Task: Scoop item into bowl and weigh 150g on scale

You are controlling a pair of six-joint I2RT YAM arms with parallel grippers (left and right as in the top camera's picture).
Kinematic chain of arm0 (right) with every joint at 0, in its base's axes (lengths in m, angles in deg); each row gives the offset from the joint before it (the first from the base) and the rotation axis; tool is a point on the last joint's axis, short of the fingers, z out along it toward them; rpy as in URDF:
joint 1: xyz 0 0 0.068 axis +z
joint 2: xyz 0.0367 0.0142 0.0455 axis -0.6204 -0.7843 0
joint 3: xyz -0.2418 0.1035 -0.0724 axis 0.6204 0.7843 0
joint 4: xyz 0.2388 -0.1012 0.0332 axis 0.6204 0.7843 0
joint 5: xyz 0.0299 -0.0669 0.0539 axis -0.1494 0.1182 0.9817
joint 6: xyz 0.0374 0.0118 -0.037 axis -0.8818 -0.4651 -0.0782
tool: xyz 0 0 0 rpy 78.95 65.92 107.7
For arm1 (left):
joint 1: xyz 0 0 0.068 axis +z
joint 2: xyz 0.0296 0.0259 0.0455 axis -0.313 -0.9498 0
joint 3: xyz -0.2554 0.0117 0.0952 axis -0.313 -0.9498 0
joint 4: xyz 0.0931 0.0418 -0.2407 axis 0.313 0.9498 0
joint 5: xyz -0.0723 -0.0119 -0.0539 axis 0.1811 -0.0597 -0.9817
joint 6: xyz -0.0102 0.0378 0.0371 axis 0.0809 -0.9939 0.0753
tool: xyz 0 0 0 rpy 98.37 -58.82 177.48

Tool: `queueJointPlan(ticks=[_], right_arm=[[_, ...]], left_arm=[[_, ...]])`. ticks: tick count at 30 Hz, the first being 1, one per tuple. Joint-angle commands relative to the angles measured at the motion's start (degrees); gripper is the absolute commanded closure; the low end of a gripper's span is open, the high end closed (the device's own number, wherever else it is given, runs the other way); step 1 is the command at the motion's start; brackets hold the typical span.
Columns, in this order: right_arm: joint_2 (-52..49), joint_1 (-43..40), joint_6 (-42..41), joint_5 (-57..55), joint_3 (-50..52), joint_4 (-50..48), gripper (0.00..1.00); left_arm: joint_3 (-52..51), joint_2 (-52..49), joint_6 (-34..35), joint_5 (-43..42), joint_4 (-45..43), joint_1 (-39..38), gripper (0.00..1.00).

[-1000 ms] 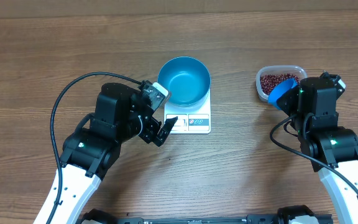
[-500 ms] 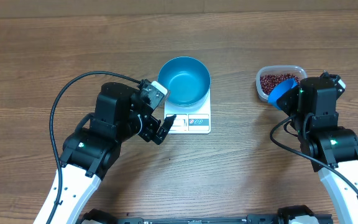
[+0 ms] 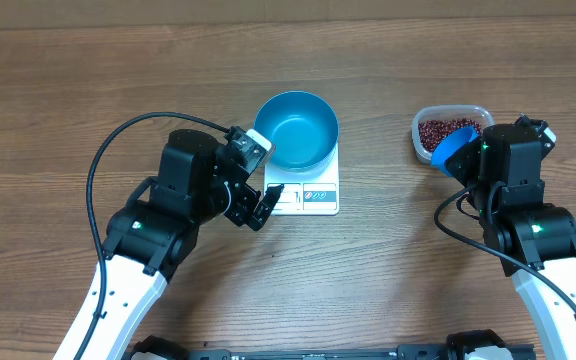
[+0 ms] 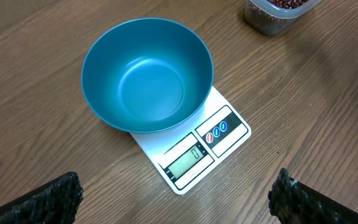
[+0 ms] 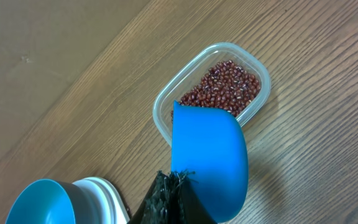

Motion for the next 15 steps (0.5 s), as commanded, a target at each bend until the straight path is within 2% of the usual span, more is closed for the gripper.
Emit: queueJointPlan(ticks=[1, 15], right_arm=[[0.52, 0.31, 0.42, -0.13, -1.86, -0.31, 0.96], [0.5, 0.31, 0.42, -0.13, -1.86, -0.31, 0.96]], left_arm=[[1.38, -0.79, 0.81, 0.52, 0.02, -0.2, 0.0], [1.4, -4.15, 0.79, 0.52, 0.13, -0.2, 0.0]])
